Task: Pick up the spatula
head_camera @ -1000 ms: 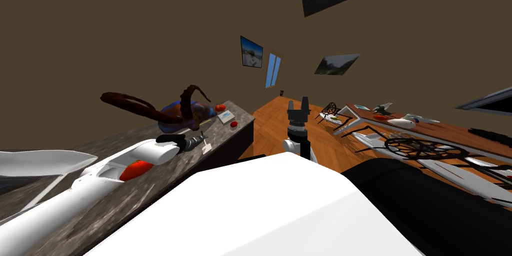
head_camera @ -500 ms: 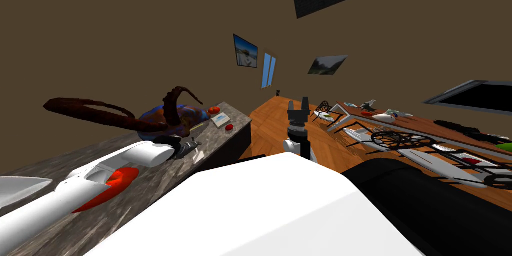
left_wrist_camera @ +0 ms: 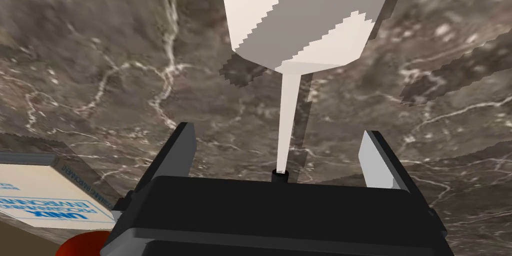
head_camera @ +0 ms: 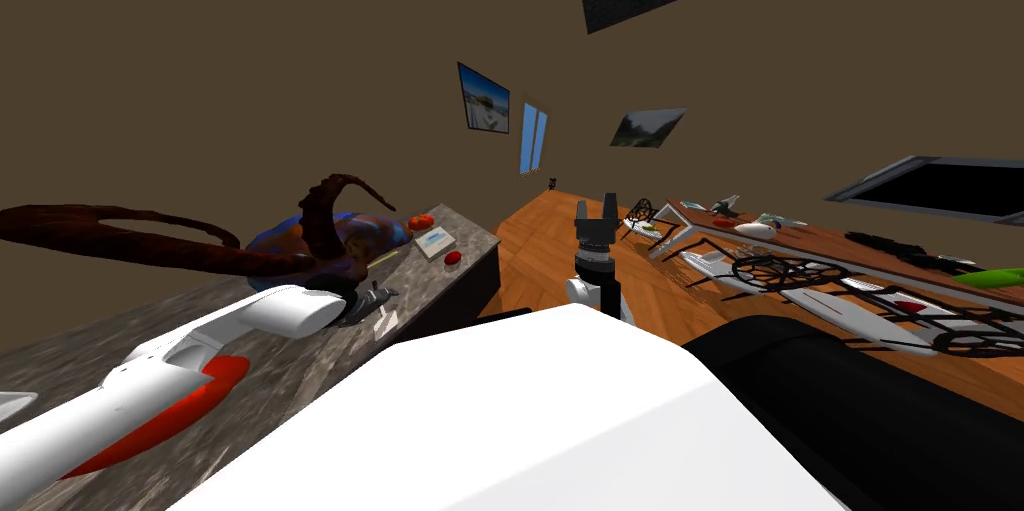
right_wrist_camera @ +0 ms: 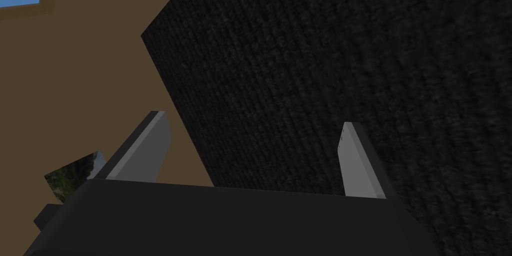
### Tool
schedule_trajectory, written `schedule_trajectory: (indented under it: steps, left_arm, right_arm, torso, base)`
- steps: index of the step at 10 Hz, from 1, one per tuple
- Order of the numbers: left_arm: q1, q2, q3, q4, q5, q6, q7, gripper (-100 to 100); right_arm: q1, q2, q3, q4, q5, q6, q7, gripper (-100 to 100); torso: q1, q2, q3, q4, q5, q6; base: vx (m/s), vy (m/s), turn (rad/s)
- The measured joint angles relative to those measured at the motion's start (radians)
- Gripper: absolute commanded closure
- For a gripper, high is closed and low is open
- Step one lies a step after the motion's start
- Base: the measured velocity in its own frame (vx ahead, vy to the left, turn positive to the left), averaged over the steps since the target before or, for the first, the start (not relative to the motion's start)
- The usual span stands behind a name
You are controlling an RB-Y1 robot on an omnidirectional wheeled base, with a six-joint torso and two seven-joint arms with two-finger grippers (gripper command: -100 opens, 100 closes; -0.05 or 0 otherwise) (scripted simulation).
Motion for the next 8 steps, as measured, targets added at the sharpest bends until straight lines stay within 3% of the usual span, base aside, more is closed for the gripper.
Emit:
schedule_trajectory:
  steps: [2,3,7,8]
  left_arm:
    - [-0.004,-0.027,-0.016,0.037,-0.02,-0.021,-0.008,-100]
    - [-0.004,-0.028,-0.017,0.039,-0.022,-0.024,-0.009,100]
    - [-0.004,-0.028,-0.016,0.039,-0.022,-0.023,-0.009,100]
    - [-0.004,-0.028,-0.016,0.039,-0.022,-0.023,-0.009,0]
  right_arm:
    - [0.0,0.0,0.0,0.0,0.0,0.0,0.0,0]
    - [0.0,0.0,0.0,0.0,0.0,0.0,0.0,0]
    - [0.0,0.0,0.0,0.0,0.0,0.0,0.0,0]
    - [0.0,0.0,0.0,0.0,0.0,0.0,0.0,0]
  torso:
    - [0.001,0.0,0.0,0.0,0.0,0.0]
    - [0.001,0.0,0.0,0.0,0.0,0.0]
    - [0.0,0.0,0.0,0.0,0.0,0.0]
    - [0.0,0.0,0.0,0.0,0.0,0.0]
  base:
    - [0.009,0.016,-0.038]
    - [0.0,0.0,0.0]
    - [0.0,0.001,0.003]
    - [0.0,0.0,0.0]
